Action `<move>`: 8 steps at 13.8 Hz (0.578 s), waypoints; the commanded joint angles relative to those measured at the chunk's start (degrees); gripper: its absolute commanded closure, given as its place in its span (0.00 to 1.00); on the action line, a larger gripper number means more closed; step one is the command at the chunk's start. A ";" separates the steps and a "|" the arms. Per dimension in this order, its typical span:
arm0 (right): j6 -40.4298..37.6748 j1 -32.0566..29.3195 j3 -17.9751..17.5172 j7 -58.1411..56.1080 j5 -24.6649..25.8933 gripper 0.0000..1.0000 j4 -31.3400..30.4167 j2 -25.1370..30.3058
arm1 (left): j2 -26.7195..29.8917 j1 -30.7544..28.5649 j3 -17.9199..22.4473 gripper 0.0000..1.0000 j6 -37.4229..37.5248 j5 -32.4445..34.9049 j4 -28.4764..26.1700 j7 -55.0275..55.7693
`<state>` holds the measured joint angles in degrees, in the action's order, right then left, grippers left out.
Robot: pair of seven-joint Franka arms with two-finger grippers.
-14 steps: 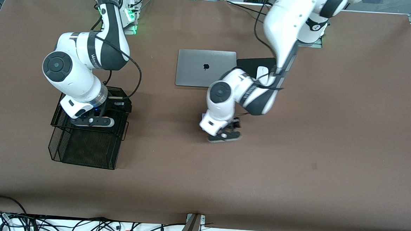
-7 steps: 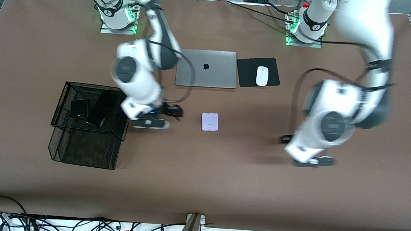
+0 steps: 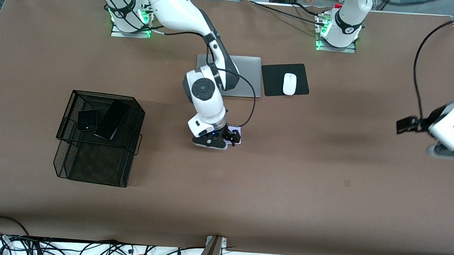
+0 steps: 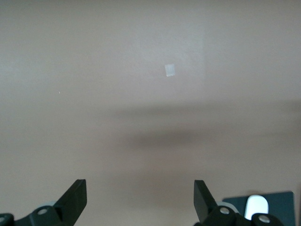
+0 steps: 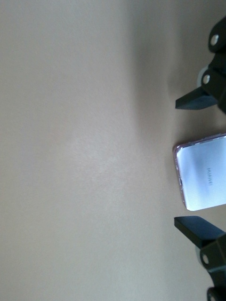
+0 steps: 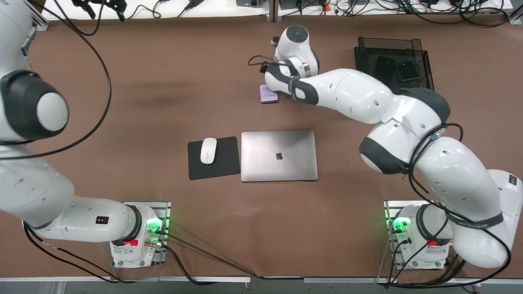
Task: Place phones with both arms
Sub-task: 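Grasp the white phone with the right gripper while the left gripper withdraws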
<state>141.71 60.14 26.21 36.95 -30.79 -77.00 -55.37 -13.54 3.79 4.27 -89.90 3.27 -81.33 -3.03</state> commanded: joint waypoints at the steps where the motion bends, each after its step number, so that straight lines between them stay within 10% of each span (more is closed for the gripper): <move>1: 0.58 -0.82 -0.89 1.98 -1.02 0.00 2.12 -1.49 | 10.88 -0.02 -1.19 0.00 -1.16 -0.80 -10.85 -1.71; 8: 2.87 0.15 -2.48 4.26 -1.20 0.00 2.12 -2.64 | 12.84 -0.01 -0.76 0.00 2.00 -6.32 -5.07 -4.18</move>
<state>143.85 60.26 23.86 39.33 -30.92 -76.49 -56.80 -0.21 3.91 3.04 -89.19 0.26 -87.94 -5.68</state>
